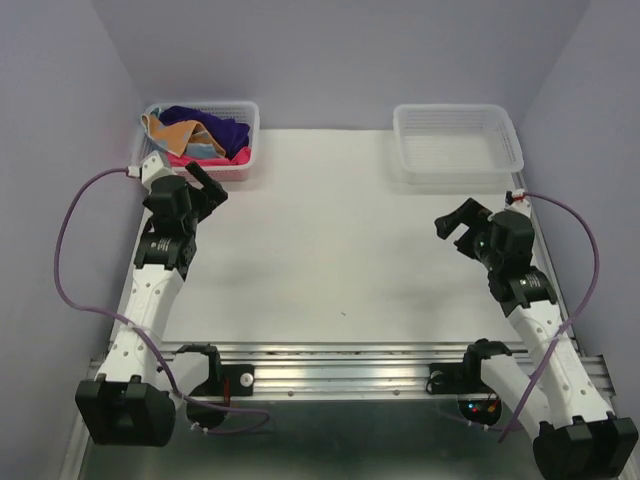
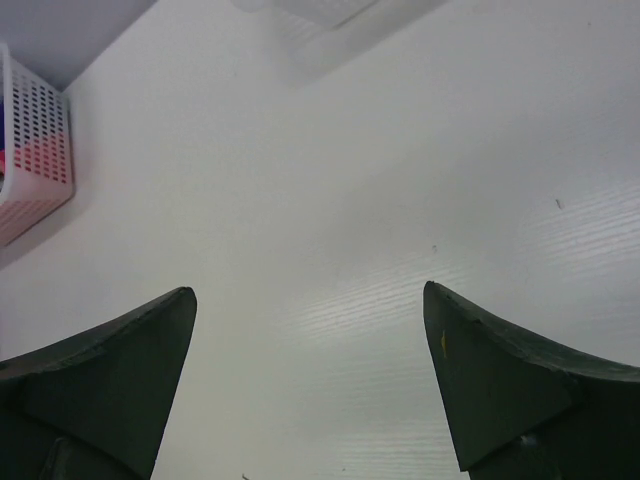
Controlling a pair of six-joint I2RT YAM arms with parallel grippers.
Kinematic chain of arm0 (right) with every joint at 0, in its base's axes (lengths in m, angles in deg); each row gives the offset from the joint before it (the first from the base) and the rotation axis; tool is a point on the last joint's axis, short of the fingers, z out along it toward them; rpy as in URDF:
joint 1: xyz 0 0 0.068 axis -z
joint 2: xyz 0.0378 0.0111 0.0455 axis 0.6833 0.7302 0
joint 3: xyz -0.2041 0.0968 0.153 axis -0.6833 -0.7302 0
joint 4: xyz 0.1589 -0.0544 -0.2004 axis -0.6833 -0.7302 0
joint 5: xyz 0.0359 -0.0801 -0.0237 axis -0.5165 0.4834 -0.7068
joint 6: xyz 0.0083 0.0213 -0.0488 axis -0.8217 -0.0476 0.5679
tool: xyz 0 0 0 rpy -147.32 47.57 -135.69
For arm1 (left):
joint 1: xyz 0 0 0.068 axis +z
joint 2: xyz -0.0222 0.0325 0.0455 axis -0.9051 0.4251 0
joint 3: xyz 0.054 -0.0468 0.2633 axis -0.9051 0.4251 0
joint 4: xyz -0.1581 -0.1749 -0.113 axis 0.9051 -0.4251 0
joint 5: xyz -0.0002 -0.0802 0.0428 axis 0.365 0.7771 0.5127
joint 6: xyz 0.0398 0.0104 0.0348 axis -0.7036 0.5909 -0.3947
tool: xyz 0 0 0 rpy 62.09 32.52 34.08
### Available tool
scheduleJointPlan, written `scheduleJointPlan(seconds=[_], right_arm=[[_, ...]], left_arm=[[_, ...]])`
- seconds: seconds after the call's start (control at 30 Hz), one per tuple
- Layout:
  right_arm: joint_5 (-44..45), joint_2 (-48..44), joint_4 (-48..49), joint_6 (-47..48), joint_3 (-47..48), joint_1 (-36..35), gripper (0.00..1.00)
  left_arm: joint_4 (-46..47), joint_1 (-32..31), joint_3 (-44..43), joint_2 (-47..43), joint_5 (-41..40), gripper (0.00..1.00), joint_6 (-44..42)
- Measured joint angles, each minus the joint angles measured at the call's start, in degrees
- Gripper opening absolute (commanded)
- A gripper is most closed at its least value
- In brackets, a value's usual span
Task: Fold and stack the towels
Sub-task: Grab crumpled towel
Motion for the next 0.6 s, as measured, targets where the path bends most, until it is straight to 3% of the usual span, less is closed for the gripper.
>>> scheduleJointPlan(seconds=[0.17, 0.6], right_arm=[[-0.5, 1.9, 2.9, 1.5, 0.2, 0.0, 1.0], [2.9, 13.6, 4.1, 5.9, 6.1, 0.0, 1.0]], left_arm=[[1.9, 0.0, -6.4, 8.1, -0.8, 0.99, -6.2], [1.3, 5.9, -47.3, 49.6, -0.1, 0.99, -30.4]])
